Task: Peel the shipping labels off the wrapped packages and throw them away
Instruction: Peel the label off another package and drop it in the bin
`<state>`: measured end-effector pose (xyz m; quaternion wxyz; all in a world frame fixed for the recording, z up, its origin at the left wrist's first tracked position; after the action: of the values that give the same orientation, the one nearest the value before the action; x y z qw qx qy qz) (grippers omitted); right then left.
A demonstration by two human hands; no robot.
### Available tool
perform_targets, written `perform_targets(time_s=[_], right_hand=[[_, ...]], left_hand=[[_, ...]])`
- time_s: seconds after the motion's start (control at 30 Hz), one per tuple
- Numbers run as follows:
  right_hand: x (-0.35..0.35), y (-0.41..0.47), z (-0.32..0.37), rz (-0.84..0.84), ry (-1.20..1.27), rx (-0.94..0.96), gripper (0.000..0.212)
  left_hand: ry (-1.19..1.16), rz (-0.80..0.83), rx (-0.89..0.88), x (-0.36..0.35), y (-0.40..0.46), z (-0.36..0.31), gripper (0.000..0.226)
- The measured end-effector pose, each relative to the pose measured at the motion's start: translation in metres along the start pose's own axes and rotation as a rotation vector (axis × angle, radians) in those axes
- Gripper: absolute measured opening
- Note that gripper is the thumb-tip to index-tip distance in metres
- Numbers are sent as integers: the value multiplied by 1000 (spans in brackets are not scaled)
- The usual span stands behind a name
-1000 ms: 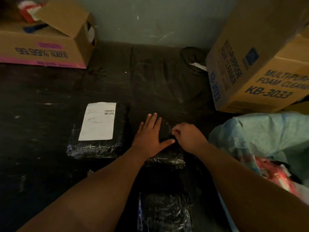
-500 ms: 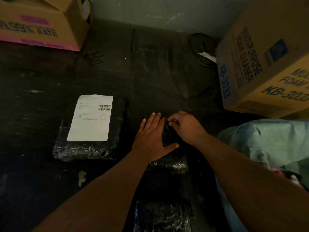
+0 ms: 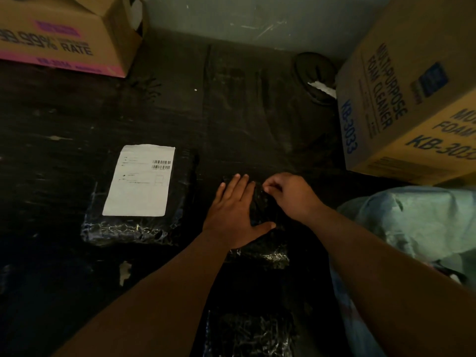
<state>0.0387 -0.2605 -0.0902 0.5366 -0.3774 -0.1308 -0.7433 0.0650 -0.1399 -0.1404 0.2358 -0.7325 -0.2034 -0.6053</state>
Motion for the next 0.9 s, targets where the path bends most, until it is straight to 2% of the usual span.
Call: perform_targets(time_s=[0.1,0.23,0.3,0.4,0.5,0.77,0.9], right_hand=[[-5,-1,11,25,-176,77,20],[-9,-2,21,6,-296,130,22],[-9,0,20,-6,-280,119,20],[0,2,10,-49,-105,84,15],[4,2,4,-24,-22,59,14],[-11,2,18,41,-269,134,17],[-3,3,14,3,-157,98,16]], left_hand=[[-5,-2,-5,0,-1,-1,111],[3,1,4,0,0,0,111],[1,-3,8,1,0,0,112],[8,-1,7,0,0,-1,112],[10,4,4,0,0,-1,112],[17,1,10,1,-1,-2,111],[12,9,4,2,-1,-2,111]])
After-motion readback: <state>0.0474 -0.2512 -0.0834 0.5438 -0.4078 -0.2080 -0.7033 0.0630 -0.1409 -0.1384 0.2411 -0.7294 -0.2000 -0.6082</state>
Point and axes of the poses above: each hand's wrist, its own y-axis towards the middle knuckle, its own x-axis out of the back of the hand, z = x × y, the point moved 10 cm from there along y, towards the middle knuckle, and after that the axes turned 15 degrees about y, right-handed, at the moved point
